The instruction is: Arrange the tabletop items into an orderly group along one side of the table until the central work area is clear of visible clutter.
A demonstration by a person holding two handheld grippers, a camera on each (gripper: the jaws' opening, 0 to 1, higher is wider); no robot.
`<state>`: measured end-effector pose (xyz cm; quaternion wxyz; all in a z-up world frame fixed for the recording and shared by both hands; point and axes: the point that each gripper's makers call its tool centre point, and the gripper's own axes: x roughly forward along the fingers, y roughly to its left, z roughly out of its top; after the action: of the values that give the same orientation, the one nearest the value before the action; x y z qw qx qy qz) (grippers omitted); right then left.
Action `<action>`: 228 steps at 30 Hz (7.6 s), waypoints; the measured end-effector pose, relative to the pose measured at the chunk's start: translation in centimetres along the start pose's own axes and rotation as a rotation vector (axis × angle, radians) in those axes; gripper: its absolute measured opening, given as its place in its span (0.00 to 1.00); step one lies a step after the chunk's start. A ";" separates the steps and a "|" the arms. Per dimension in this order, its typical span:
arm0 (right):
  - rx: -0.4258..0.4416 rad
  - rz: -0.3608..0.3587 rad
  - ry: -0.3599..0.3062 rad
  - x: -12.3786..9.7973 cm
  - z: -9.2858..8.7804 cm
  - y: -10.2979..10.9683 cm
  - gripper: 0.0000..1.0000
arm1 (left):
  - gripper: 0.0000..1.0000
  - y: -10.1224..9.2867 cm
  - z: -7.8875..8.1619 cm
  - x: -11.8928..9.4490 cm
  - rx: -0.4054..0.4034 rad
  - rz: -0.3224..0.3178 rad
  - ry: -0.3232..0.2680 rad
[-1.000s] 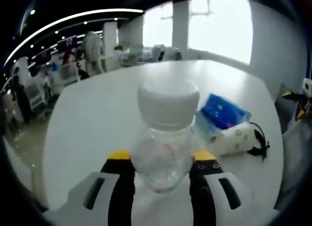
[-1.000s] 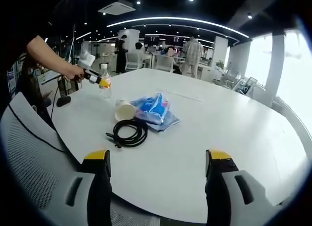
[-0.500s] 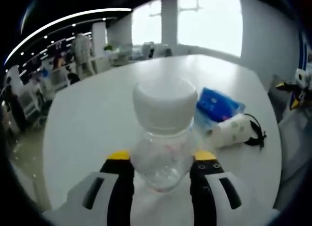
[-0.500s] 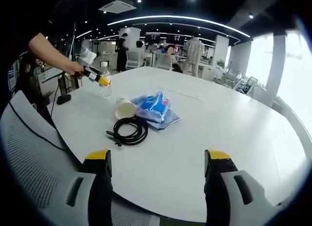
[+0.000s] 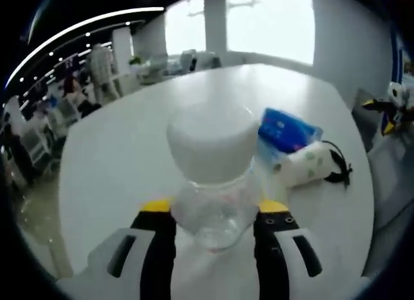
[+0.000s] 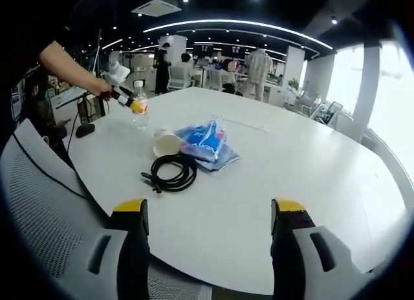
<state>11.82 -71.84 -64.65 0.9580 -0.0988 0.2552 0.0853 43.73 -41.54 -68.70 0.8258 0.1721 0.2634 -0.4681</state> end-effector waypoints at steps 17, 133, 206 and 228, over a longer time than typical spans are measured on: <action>0.009 -0.005 -0.015 0.0 0.2 -0.1 0.77 | 0.50 0.2 1.4 -0.5 0.005 0.018 -0.038; 0.087 0.050 -0.111 -0.4 1.8 0.7 0.82 | 0.97 -21.1 0.2 -14.1 -0.140 0.214 -0.263; 0.048 0.232 -0.033 8.3 5.5 7.6 0.69 | 1.00 -21.5 -1.0 -13.4 -0.065 0.181 -0.215; 0.134 0.244 -0.035 12.2 5.8 9.2 0.56 | 1.00 -21.6 -1.5 -13.0 -0.056 0.171 -0.186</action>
<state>23.02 -60.23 -67.21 0.9493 -0.0013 0.2538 0.1854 19.13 -42.70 -62.94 0.8881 0.1267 0.1830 -0.4023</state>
